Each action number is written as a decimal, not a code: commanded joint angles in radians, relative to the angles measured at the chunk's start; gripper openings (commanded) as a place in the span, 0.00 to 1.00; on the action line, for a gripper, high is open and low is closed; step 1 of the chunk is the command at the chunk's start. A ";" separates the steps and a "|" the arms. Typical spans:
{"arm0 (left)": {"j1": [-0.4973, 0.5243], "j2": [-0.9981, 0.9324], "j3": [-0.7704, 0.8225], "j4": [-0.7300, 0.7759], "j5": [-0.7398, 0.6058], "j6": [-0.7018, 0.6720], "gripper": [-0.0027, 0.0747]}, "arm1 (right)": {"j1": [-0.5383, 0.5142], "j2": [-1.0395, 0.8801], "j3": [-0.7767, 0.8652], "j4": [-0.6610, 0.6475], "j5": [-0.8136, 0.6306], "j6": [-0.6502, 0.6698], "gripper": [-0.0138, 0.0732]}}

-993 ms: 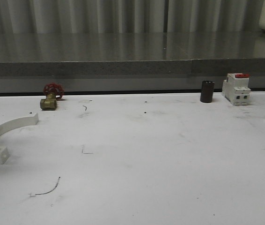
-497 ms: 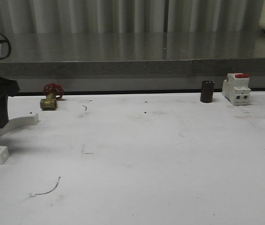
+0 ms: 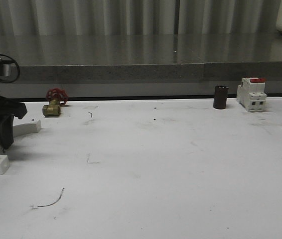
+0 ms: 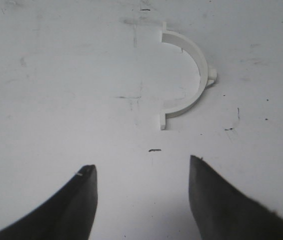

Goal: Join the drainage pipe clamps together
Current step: 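Lower the left gripper and grasp the half-ring clamp's end tab, then lift the half-ring clamp and carry it toward the table center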

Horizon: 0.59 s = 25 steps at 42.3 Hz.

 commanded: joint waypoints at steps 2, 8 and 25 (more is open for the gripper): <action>-0.004 -0.042 -0.026 -0.002 -0.034 -0.002 0.39 | -0.004 0.000 -0.027 -0.016 -0.051 -0.002 0.66; -0.004 -0.042 -0.026 -0.002 -0.042 -0.002 0.28 | -0.004 0.000 -0.027 -0.016 -0.051 -0.002 0.66; -0.008 -0.042 -0.053 -0.020 -0.015 -0.002 0.07 | -0.004 0.000 -0.027 -0.016 -0.051 -0.002 0.66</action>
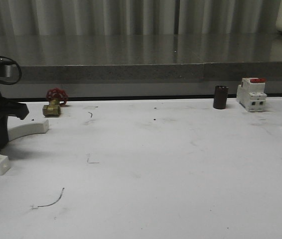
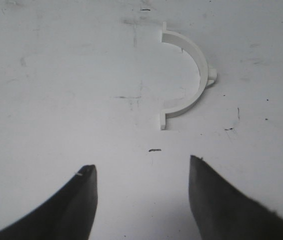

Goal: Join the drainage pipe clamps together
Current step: 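Lift the half-ring clamp and carry it toward the table center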

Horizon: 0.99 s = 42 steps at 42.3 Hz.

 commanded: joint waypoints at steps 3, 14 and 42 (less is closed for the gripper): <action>-0.028 -0.049 -0.081 -0.036 0.060 -0.002 0.07 | -0.004 0.000 -0.027 -0.016 -0.051 -0.002 0.66; -0.243 -0.048 -0.272 -0.019 0.196 -0.052 0.07 | -0.004 0.000 -0.027 -0.016 -0.051 -0.002 0.66; -0.583 0.192 -0.679 0.159 0.284 -0.708 0.07 | -0.004 0.000 -0.027 -0.016 -0.051 -0.002 0.66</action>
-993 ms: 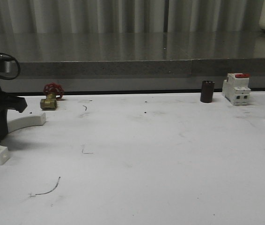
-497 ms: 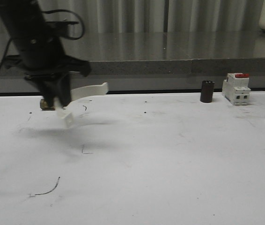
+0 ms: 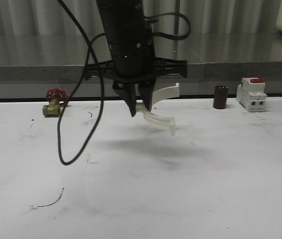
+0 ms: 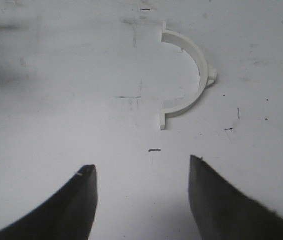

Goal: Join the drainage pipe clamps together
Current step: 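Lift the half-ring clamp and carry it toward the table center, then lower the clamp onto the table, open the left gripper, withdraw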

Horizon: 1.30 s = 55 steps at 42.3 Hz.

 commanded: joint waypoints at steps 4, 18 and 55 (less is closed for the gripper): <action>-0.014 -0.002 -0.083 0.012 -0.017 -0.147 0.07 | -0.004 0.000 -0.027 -0.016 -0.051 -0.002 0.66; -0.014 0.032 -0.084 0.068 -0.004 -0.232 0.07 | -0.004 0.000 -0.027 -0.016 -0.051 -0.002 0.66; -0.020 0.081 -0.084 0.053 0.034 -0.238 0.25 | -0.004 0.000 -0.027 -0.016 -0.051 -0.002 0.66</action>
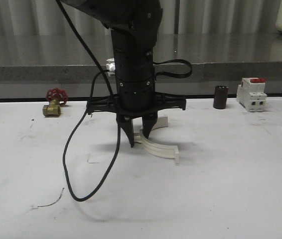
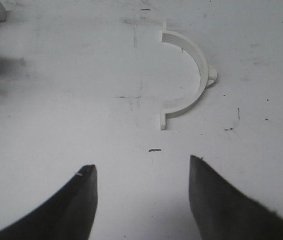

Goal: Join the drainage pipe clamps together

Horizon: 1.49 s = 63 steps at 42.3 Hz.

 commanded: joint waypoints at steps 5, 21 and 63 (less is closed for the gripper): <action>-0.010 -0.062 -0.029 0.001 -0.014 -0.010 0.36 | -0.004 0.000 -0.027 -0.016 -0.051 -0.002 0.66; -0.003 -0.165 -0.032 0.004 -0.014 0.190 0.47 | -0.004 0.000 -0.027 -0.016 -0.051 -0.002 0.66; 0.148 -1.080 0.634 -0.337 -0.218 1.018 0.47 | -0.004 0.000 -0.027 -0.016 -0.051 -0.002 0.66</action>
